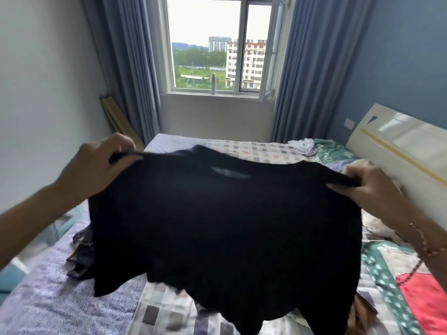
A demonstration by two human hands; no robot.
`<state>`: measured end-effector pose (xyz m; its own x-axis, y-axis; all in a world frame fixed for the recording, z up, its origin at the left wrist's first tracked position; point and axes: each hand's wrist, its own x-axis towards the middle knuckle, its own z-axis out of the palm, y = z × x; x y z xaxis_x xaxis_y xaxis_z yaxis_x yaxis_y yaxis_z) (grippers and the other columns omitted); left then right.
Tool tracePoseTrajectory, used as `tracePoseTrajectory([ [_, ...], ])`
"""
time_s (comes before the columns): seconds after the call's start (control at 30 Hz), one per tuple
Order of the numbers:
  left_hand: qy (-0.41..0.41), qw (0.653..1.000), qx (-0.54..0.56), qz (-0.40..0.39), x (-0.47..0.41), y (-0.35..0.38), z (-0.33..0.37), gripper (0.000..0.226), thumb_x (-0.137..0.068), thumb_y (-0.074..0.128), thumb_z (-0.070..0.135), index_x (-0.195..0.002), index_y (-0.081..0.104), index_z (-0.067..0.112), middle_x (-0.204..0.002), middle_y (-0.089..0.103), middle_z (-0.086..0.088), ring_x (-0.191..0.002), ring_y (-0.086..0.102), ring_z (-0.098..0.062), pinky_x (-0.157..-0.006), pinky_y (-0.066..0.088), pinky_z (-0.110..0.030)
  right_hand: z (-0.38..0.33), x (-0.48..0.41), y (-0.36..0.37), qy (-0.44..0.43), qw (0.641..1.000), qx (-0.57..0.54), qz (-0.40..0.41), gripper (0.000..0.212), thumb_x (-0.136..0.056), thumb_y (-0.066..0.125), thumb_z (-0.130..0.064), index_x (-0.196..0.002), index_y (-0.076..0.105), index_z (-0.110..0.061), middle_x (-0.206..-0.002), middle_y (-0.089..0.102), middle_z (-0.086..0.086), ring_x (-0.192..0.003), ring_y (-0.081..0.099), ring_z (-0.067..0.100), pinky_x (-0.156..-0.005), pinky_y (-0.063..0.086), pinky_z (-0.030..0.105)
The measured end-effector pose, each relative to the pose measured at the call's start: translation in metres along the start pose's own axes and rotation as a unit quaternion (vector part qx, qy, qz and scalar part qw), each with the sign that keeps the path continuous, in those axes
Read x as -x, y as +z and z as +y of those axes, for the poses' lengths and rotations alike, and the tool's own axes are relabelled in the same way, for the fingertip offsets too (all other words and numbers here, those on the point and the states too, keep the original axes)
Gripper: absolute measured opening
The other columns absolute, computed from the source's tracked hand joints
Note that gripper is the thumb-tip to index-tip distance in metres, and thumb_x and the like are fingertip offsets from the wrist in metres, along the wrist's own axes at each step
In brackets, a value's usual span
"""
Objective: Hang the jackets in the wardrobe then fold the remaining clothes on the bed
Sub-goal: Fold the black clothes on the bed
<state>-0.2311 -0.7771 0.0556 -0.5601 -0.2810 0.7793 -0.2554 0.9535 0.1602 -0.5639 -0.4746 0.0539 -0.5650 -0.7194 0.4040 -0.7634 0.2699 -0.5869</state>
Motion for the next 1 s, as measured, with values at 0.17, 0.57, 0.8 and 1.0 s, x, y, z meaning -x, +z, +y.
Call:
tracePoseTrajectory([
  [0.17, 0.103, 0.974, -0.128, -0.153, 0.012, -0.01, -0.031, 0.038, -0.074, 0.046, 0.04, -0.062, 0.055, 0.005, -0.054, 0.041, 0.003, -0.037, 0.046, -0.02, -0.045, 0.033, -0.02, 0.004, -0.01, 0.015, 0.059, 0.992, -0.06, -0.097, 0.032, -0.074, 0.077, -0.007, -0.067, 0.046, -0.003, -0.057, 0.042, 0.004, -0.046, 0.037, 0.005, -0.042, 0.029, 0.011],
  [0.57, -0.254, 0.936, -0.144, -0.198, 0.004, 0.074, -0.116, 0.024, -0.077, 0.047, -0.011, -0.091, 0.063, 0.001, -0.093, 0.066, -0.025, -0.088, 0.062, -0.041, -0.075, 0.049, -0.042, 0.003, -0.07, 0.091, 0.17, 0.966, -0.098, -0.167, 0.039, -0.078, 0.072, -0.006, -0.058, 0.04, -0.011, -0.055, 0.041, 0.003, -0.054, 0.039, 0.015, -0.046, 0.032, 0.017],
  [0.8, -0.42, 0.903, -0.005, 0.087, -0.076, 0.07, -0.124, 0.023, -0.089, 0.053, 0.003, -0.107, 0.065, -0.002, -0.111, 0.064, -0.023, -0.106, 0.058, -0.038, -0.091, 0.044, -0.036, 0.0, -0.146, 0.101, 0.102, 0.988, -0.06, 0.102, 0.025, -0.077, 0.077, -0.018, -0.087, 0.061, -0.002, -0.084, 0.056, 0.003, -0.081, 0.053, 0.02, -0.069, 0.037, 0.021],
  [1.0, -0.259, 0.955, 0.027, 0.139, -0.065, 0.008, -0.084, 0.015, -0.094, 0.05, 0.018, -0.092, 0.065, 0.014, -0.091, 0.069, 0.014, -0.079, 0.056, -0.004, -0.072, 0.037, -0.015, -0.021, -0.101, 0.055, -0.002, 0.978, -0.156, 0.142, 0.015, -0.073, 0.078, -0.008, -0.08, 0.065, -0.004, -0.067, 0.06, -0.002, -0.054, 0.055, -0.01, -0.056, 0.04, 0.002],
])
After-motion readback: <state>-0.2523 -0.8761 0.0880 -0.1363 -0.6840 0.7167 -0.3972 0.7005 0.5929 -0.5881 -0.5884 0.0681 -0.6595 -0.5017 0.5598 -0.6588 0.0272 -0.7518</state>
